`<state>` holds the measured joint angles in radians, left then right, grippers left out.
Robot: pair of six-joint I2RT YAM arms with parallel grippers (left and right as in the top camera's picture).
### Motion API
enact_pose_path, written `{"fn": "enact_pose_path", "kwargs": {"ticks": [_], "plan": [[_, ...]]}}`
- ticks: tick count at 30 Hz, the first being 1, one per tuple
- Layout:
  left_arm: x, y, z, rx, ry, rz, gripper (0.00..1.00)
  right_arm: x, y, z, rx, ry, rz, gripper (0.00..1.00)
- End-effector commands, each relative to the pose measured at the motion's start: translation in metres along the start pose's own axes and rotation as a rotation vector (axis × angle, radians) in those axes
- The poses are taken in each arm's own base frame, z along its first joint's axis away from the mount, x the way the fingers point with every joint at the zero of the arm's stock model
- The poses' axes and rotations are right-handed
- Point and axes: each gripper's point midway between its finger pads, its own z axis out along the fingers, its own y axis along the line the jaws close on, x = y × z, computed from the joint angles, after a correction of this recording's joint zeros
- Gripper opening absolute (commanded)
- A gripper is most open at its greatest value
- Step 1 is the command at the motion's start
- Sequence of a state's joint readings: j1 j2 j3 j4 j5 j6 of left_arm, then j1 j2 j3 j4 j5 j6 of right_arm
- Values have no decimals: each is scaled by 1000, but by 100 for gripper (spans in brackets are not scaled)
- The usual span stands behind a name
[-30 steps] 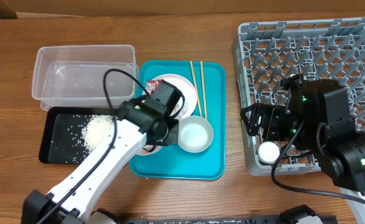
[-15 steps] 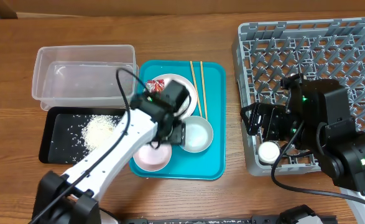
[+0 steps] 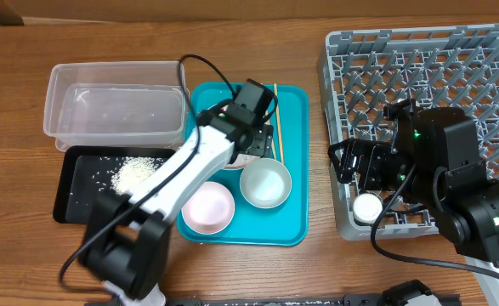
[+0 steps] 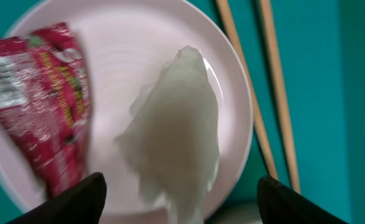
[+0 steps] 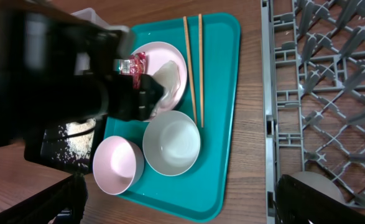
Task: Sort waste into correct bins and load items into the dishwasher
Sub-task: 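Pick the white tissue off the plate and drop it in the clear bin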
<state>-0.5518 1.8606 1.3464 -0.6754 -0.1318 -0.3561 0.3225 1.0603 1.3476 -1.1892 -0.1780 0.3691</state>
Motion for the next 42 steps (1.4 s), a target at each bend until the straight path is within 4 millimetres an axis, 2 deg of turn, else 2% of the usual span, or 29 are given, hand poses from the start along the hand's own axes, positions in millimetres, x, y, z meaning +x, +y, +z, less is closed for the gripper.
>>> {"fn": "enact_pose_path", "kwargs": {"ticks": [1,2,3,4,5,6,9,11,13,15,18,21,22,23,25,26,30,32,34,37,39,42], "plan": [[2,-1,25,-10,20,69,66,-4,4,-4,-9,-21,-12,98],[2,0,29,-15,22,69,57,-4,4,-4,-8,-20,-11,98],[2,0,30,-16,24,67,33,-3,3,-4,-7,-17,-11,98],[1,0,28,-15,25,62,20,-3,3,-4,-6,-15,-11,98],[-3,1,22,-15,25,54,8,-3,3,-4,-5,-13,-10,98],[-7,3,16,-17,26,47,4,-2,3,-4,-5,-13,-10,98],[-30,17,-21,-31,5,6,4,-2,3,-4,-5,-13,-10,98],[-45,35,-52,-57,-16,-28,4,-2,3,-4,-5,-13,-10,98],[-60,62,-82,-108,-51,-74,4,-2,3,-4,-5,-13,-10,98],[-72,99,-107,-166,-94,-141,4,-2,3,-4,-4,-11,-9,98],[-73,157,-117,-249,-107,-261,4,-2,3,-4,-4,-11,-9,98],[-66,197,-106,-256,-73,-390,4,-2,3,-4,-4,-11,-9,98],[-66,204,-98,-218,-56,-405,11,-2,3,-4,-4,-11,-9,98],[-65,204,-91,-170,-39,-394,21,-2,3,-4,-4,-11,-9,99],[-63,198,-82,-63,-1,-324,50,-2,3,-4,-4,-12,-10,99],[-60,196,-81,-41,11,-324,55,-2,3,-4,-4,-12,-10,99],[-66,177,-97,30,-18,-305,59,-1,2,-4,-2,-7,-9,99],[-68,155,-106,70,-30,-266,59,-1,2,-4,-1,-5,-9,99],[-61,128,-107,89,1,-209,59,-1,2,-4,-1,-6,-8,99],[-45,92,-89,63,69,-137,59,-1,2,-4,-1,-6,-8,99],[-32,84,-74,-19,100,-138,64,-1,2,-4,-2,-7,-8,99],[-10,87,-49,-146,152,-225,68,-1,2,-4,-2,-6,-8,99]]}}
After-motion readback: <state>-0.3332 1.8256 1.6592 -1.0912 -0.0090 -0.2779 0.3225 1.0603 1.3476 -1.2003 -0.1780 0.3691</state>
